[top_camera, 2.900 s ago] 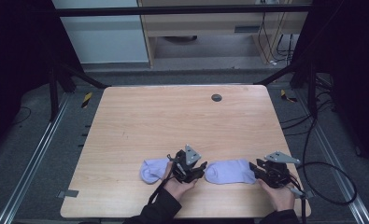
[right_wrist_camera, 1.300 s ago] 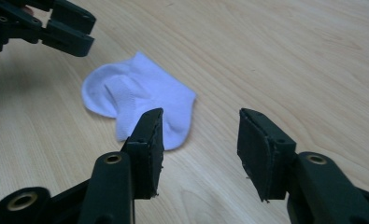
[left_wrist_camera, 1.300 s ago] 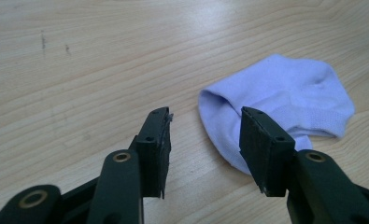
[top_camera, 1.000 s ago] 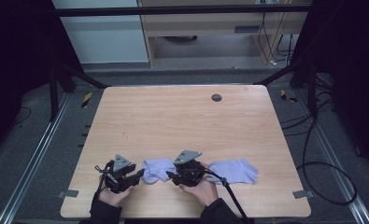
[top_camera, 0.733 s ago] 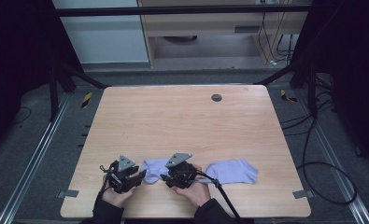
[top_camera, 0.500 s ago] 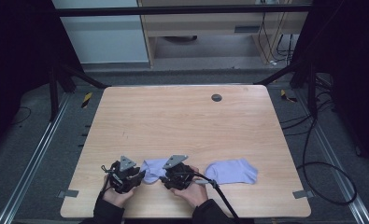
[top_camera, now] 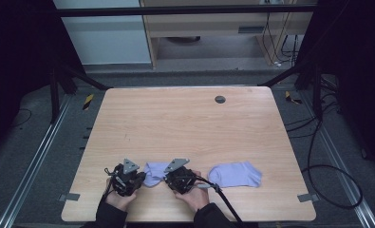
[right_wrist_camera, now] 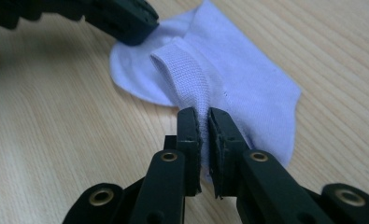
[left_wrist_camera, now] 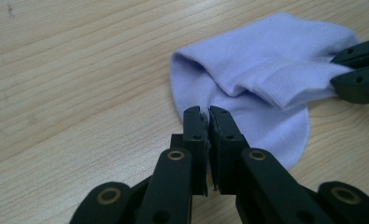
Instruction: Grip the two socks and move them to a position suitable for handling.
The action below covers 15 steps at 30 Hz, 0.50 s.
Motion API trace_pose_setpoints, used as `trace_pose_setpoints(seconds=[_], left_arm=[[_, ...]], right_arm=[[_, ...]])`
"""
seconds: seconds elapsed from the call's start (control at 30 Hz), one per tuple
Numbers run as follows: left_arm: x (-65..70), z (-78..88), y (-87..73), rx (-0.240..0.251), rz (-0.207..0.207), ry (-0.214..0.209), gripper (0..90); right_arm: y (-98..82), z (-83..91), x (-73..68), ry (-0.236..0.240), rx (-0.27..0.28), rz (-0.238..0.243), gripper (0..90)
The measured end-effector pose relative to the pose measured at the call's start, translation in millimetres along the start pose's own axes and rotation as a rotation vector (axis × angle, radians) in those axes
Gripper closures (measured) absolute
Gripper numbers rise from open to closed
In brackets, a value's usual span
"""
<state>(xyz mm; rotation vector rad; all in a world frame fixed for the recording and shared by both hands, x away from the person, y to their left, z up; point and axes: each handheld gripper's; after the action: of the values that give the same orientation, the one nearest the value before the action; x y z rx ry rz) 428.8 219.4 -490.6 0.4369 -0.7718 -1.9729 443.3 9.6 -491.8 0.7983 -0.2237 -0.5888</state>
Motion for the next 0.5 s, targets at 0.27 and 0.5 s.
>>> trace_pose_setpoints(seconds=[0.27, 0.5], left_arm=[[-2.0, 0.9, 0.3, -0.001, -0.004, -0.01, 86.7], [-4.3, 1.6, 0.4, -0.004, -0.007, -0.013, 86.8]], right_arm=[[10.7, 15.5, 14.8, 0.019, 0.11, -0.126, 83.8], [18.0, 17.0, 38.0, -0.024, 0.148, -0.226, 83.5]])
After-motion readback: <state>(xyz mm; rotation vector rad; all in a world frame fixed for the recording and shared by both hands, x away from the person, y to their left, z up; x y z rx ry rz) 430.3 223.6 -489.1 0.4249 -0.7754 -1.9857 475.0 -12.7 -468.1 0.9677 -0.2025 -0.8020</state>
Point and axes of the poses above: each handheld gripper's, and its own axes: z roughly backward along the jaws, y roughly out of its top, x roughly to its right, and after that the axes turned 1 degree about z, right-handed
